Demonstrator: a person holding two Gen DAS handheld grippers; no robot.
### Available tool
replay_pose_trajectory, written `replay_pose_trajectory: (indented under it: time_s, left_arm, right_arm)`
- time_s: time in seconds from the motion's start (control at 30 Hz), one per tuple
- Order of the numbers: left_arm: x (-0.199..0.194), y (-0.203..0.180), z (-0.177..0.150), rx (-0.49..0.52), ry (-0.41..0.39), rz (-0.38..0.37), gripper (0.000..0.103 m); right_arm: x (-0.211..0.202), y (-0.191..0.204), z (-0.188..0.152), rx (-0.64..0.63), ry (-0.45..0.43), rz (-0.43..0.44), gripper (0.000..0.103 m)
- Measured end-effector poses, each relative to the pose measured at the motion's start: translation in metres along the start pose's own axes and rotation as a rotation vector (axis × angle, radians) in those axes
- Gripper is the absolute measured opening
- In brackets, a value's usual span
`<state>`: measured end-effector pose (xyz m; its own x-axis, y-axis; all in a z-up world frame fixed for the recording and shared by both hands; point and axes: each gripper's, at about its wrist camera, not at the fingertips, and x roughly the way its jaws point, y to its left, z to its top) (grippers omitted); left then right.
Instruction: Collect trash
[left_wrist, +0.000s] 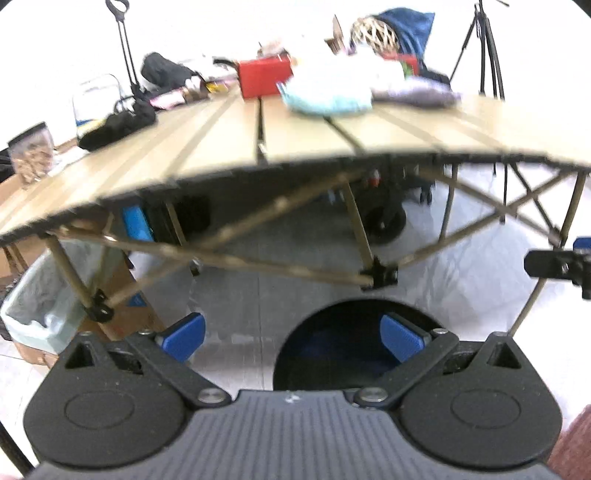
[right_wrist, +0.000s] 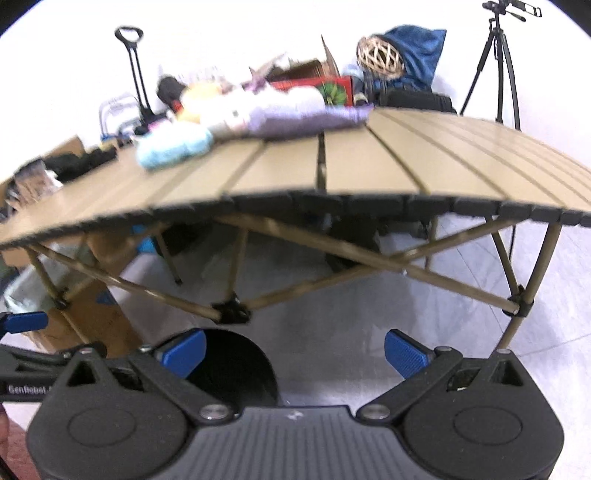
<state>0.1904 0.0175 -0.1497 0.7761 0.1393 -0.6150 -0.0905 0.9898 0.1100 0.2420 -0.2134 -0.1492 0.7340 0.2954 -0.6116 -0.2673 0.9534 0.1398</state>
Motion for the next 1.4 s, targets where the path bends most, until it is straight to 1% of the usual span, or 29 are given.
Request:
replay_pose_trajectory:
  time_s: [0.23,0.33,0.43,0.53,0.67,0.87,0.97,1.2,1.33,1.4]
  left_arm:
    - [-0.042,0.01,0.012,-0.031,-0.098,-0.017,0.103]
    - [-0.05,0.012,0.023,-0.045,-0.132,-0.025,0.103]
    - [-0.053,0.012,0.037,-0.052,-0.176,-0.034,0.103]
    - [-0.052,0.007,0.054,-0.042,-0.223,-0.035,0.103]
    - [-0.04,-0.003,0.082,-0.032,-0.272,-0.049,0.103]
    - [-0.012,-0.017,0.121,-0.022,-0.33,-0.063,0.103]
    - [0.006,-0.02,0.137,-0.026,-0.322,-0.071,0.103]
    - [0.043,-0.02,0.172,-0.032,-0.24,-0.097,0.103]
    - [0.062,-0.019,0.185,-0.031,-0.191,-0.075,0.103]
    - [0.07,-0.017,0.189,-0.044,-0.173,-0.072,0.103]
  right_arm:
    - [-0.037,-0.008,0.006,0.041,-0.127,0.062,0.103]
    - [-0.051,-0.012,0.011,0.051,-0.175,0.066,0.103]
    - [-0.056,-0.014,0.02,0.065,-0.206,0.067,0.103]
    - [-0.054,-0.017,0.03,0.07,-0.244,0.073,0.103]
    - [-0.047,-0.018,0.048,0.05,-0.324,0.087,0.103]
    - [-0.026,-0.015,0.081,-0.022,-0.413,0.077,0.103]
    - [-0.014,-0.011,0.1,-0.058,-0.44,0.065,0.103]
    - [0.01,-0.004,0.142,-0.064,-0.456,0.058,0.103]
    - [0.024,0.0,0.162,-0.056,-0.436,0.049,0.103]
    - [0.033,0.003,0.17,-0.056,-0.415,0.029,0.103]
